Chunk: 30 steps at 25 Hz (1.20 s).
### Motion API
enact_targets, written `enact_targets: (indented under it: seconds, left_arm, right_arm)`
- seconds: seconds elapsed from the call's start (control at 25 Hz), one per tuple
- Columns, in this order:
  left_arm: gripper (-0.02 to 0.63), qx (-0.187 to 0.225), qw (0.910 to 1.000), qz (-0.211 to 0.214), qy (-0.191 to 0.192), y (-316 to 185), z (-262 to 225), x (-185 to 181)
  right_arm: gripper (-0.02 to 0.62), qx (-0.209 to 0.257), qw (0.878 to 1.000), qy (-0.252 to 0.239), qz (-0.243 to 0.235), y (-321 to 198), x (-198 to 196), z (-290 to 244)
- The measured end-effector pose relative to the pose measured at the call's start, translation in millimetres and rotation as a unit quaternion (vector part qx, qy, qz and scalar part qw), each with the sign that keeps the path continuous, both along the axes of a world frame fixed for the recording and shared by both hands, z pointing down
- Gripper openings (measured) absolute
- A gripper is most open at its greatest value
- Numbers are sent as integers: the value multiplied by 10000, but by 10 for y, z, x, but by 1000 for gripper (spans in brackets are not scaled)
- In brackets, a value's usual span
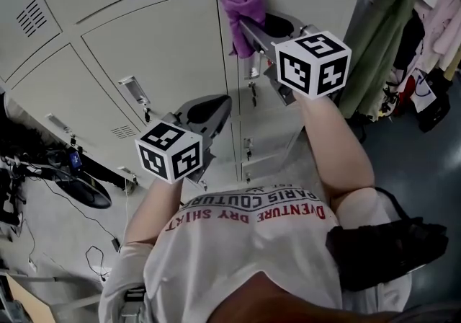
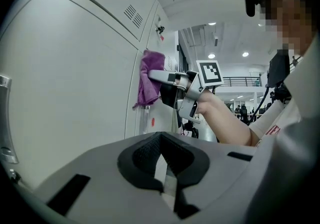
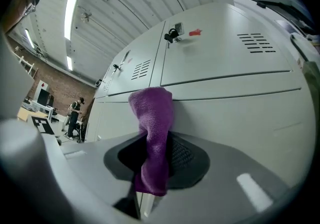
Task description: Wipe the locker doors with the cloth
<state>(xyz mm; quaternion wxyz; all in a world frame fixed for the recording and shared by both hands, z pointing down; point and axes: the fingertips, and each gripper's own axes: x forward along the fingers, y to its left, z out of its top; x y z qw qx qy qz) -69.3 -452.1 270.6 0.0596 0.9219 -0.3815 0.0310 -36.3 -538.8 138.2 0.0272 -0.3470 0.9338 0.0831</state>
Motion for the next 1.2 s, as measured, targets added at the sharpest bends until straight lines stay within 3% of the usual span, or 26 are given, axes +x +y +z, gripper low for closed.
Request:
enact_targets:
  seconds: [0.48,0.8,1.2]
  left_arm:
    - [0,-21,10000,74,20,-48,43,78]
    - [0,-77,9998,204,0,-48,94,183]
    - [0,-199,9993,324,51,-79,207,264]
  right_arm:
    - [86,-80,9998,-9,187,-74,255,15]
    - [89,-136,9959,-257,857,-276,984,-22]
    - [89,-313,9817,-648,1763,-564,2019,50]
